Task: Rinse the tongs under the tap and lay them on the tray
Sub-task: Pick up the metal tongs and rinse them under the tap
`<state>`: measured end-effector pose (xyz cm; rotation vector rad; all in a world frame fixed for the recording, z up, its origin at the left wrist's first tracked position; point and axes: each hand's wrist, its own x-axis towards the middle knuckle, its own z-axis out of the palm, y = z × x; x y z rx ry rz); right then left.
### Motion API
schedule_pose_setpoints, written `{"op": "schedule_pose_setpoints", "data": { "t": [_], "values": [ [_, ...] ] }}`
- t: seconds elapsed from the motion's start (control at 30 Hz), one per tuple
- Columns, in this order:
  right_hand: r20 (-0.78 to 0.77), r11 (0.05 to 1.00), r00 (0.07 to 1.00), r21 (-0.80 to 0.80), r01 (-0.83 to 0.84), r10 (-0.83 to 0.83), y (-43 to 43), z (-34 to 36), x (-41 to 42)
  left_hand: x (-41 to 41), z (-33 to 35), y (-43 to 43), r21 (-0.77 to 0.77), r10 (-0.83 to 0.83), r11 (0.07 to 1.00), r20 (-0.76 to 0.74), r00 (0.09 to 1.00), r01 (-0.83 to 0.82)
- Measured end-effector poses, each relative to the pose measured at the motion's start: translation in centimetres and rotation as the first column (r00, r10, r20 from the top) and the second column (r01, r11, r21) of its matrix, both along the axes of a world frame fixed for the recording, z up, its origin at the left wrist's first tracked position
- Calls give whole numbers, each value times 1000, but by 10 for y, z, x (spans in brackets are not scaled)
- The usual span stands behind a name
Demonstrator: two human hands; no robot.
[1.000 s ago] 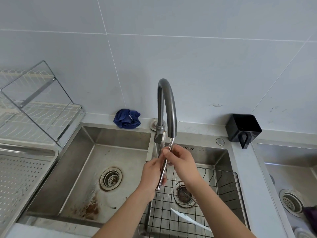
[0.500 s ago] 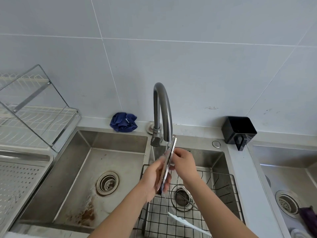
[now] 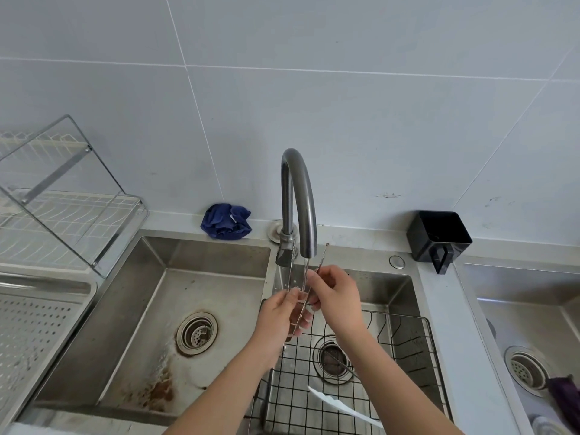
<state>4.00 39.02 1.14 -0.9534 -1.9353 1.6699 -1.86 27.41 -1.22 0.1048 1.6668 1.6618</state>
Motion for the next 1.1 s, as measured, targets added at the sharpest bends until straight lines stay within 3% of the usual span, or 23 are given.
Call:
{"op": "schedule_pose_setpoints", "data": {
  "t": [0.23, 0.43, 0.8, 1.1],
  "values": [
    [-98, 994, 994, -90, -62, 54, 0, 6, -2, -7, 1, 10, 27, 40, 999, -22, 999, -39],
    [-94, 997, 995, -77, -25, 18, 11, 8, -8, -14, 2, 24, 70, 96, 992, 78, 992, -101],
    [-89, 996, 992, -40, 83, -87, 24, 3, 7, -13, 2, 30, 158, -85, 986, 155, 984, 60],
    [1, 998, 999, -46, -40, 40, 12, -8, -4, -6, 5, -4, 155, -144, 981, 178, 973, 117]
  ]
}}
